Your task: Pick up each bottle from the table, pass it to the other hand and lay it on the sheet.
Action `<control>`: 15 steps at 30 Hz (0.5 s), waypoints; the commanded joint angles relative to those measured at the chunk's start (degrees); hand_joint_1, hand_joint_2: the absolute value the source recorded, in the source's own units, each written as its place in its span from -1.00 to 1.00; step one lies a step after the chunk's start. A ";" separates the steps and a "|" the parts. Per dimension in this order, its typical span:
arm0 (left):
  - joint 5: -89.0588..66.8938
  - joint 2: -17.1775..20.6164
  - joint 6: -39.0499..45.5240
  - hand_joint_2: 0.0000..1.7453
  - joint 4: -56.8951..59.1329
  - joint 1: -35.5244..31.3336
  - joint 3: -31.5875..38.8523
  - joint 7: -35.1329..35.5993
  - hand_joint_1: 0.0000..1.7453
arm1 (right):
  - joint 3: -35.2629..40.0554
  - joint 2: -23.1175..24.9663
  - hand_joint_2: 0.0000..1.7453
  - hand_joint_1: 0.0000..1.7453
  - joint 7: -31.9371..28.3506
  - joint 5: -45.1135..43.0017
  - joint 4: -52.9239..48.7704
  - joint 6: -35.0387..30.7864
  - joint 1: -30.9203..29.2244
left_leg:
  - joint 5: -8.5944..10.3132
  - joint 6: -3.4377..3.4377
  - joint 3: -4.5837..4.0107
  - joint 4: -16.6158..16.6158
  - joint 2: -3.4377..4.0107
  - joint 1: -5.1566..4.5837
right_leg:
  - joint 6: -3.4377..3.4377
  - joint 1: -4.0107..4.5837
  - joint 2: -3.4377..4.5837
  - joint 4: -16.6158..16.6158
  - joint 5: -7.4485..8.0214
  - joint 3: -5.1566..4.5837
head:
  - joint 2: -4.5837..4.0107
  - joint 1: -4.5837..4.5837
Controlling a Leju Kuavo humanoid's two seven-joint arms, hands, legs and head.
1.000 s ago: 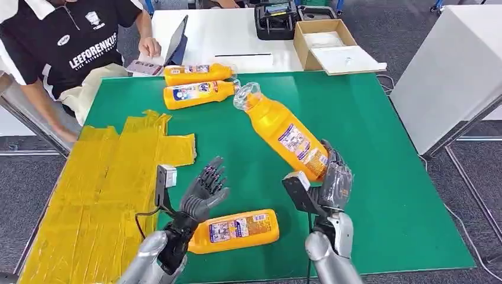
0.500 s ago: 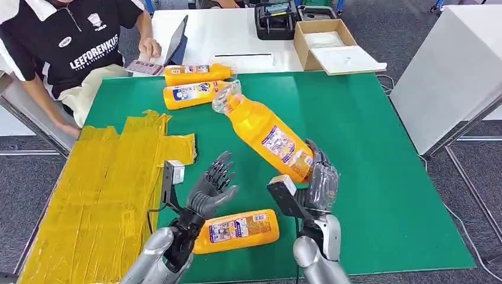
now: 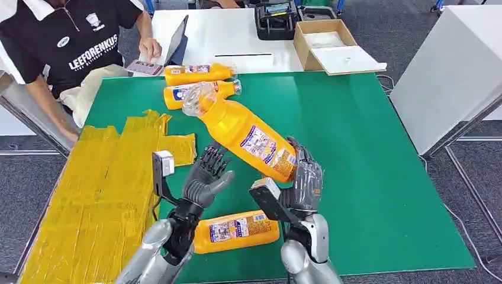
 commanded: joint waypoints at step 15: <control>0.68 -0.07 3.06 1.00 -8.52 -0.66 2.60 -2.87 -1.00 | 0.26 -1.26 1.00 1.00 1.94 1.93 -0.46 0.64 -1.51 | -0.14 -0.15 0.30 0.02 0.00 -0.02 | -0.01 -0.01 -0.14 0.02 -0.13 0.31 | 0.00 0.00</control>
